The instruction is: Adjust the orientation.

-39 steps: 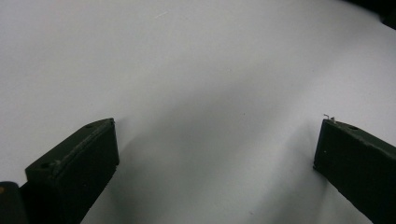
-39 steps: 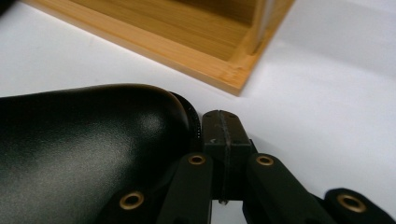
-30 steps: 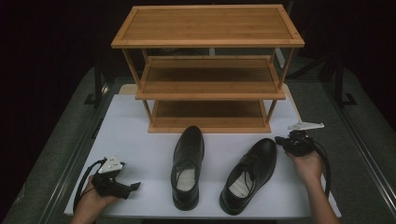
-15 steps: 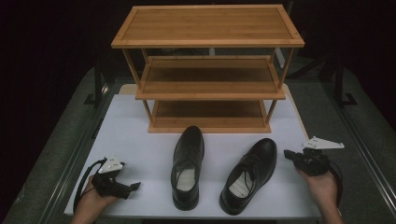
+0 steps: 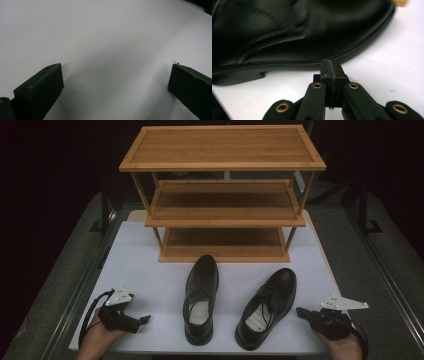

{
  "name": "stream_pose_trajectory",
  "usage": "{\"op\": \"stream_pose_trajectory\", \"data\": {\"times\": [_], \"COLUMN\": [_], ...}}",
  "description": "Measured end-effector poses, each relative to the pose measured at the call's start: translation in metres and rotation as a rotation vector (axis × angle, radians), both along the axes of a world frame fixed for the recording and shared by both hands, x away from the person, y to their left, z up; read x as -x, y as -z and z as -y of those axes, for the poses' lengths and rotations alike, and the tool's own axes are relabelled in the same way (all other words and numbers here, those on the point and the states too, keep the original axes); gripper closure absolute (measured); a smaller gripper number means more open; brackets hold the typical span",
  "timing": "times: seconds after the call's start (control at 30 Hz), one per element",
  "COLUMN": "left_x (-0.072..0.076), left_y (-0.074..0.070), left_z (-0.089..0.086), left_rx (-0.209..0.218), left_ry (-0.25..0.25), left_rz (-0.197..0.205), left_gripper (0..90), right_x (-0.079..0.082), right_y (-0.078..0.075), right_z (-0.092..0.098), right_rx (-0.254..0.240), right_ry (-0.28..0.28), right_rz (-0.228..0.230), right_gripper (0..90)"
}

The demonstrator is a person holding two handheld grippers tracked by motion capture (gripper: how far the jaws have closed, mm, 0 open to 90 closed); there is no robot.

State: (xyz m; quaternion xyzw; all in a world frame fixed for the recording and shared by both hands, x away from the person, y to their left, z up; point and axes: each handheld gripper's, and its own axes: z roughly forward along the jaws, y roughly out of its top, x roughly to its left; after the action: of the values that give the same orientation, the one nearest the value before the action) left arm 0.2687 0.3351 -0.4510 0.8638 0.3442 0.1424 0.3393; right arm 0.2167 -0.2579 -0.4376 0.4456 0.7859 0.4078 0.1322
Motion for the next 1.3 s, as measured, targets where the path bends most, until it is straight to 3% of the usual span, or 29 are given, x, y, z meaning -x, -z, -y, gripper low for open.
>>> {"op": "stream_pose_trajectory", "data": {"times": [0.37,0.77,1.3], "left_x": [0.0,0.0,0.0], "left_y": [0.0,0.0,0.0], "left_z": [0.0,0.0,0.0], "left_rx": [0.0,-0.001,0.0], "left_ry": [0.0,0.0,0.0], "left_rz": [0.0,-0.001,0.0], "left_gripper": [0.0,0.0,0.0], "right_x": [-0.001,-0.008,-0.028], "right_y": [0.009,0.01,0.009], "right_z": [-0.024,-0.027,-0.049], "right_rx": [0.02,0.016,0.005], "right_ry": [-0.094,-0.101,-0.146], "right_rz": [-0.038,-0.042,-0.061], "right_gripper": [90.0,90.0,90.0]}}
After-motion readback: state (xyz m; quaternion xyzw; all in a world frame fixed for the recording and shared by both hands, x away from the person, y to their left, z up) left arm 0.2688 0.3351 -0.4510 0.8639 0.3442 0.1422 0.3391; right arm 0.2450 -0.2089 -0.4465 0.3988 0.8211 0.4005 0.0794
